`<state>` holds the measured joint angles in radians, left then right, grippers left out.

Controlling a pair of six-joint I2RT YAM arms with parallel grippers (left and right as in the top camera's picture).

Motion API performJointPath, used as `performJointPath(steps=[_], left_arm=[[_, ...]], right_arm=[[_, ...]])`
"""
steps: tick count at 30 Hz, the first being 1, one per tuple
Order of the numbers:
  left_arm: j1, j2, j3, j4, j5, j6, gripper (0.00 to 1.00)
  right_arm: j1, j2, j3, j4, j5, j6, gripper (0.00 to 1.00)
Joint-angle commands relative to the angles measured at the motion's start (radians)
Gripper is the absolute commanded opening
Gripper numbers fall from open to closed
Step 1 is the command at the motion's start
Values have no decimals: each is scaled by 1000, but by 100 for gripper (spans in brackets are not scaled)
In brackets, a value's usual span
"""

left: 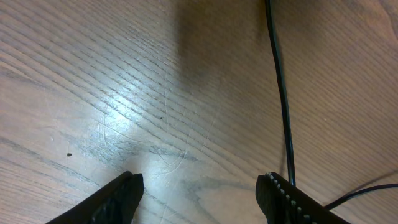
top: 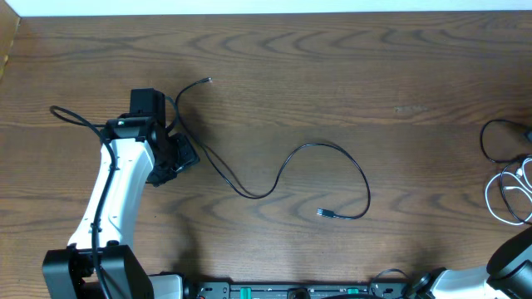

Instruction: Untangle cables

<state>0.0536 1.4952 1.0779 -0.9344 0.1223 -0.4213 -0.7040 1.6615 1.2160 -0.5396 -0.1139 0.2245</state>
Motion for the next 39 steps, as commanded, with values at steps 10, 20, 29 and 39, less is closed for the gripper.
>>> performJointPath(steps=[10,20,29,39], left_arm=[[2,0,3,-3,-2,5,64],[2,0,3,-5,-2,6,64],[2,0,3,-4,-2,5,64],[2,0,3,-3,-2,5,64]], right_arm=[[216,31,187,93,190,-214,59],[308,31,204,135,228,-312,65],[324,31,262,-114,226,-266,65],[325,31,426,-802,122,-125,59]])
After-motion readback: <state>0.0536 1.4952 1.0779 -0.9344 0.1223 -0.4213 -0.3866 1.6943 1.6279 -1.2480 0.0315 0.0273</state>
